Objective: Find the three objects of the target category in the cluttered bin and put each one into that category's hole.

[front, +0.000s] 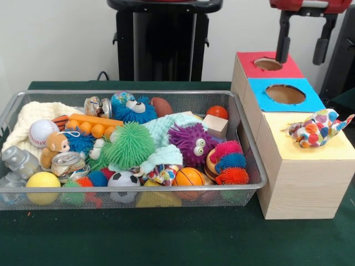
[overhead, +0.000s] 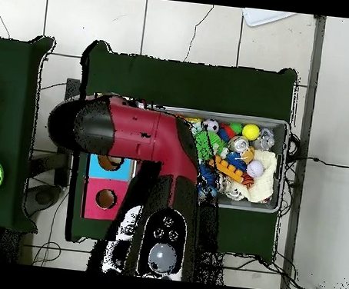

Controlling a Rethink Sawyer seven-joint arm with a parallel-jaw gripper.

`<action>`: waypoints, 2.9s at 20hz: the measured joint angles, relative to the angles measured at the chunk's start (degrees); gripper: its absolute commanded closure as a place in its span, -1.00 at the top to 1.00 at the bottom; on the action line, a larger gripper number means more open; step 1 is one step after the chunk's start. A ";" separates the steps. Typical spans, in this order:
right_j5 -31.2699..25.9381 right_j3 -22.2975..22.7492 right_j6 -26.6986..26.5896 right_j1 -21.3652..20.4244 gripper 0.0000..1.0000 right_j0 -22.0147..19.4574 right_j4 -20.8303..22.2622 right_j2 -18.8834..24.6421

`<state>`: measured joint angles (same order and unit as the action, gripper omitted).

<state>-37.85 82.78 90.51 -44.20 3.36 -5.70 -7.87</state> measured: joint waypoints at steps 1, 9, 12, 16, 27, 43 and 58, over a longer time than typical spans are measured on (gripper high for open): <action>0.00 -0.07 0.00 0.00 1.00 -0.30 0.00 0.15; 0.00 -3.24 0.00 0.83 1.00 -6.43 0.99 3.28; 0.00 -4.22 0.00 1.18 1.00 -7.57 2.20 3.94; 0.00 -5.79 0.00 1.92 1.00 -9.26 4.71 5.28; 0.00 -6.63 0.00 1.97 1.00 -11.35 9.51 8.29; -0.01 -7.71 -0.01 3.07 1.00 -17.31 15.29 14.86; 0.25 -9.27 -0.01 7.09 1.00 -23.66 20.52 20.61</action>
<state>-37.60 73.51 90.50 -37.11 -20.31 14.82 12.74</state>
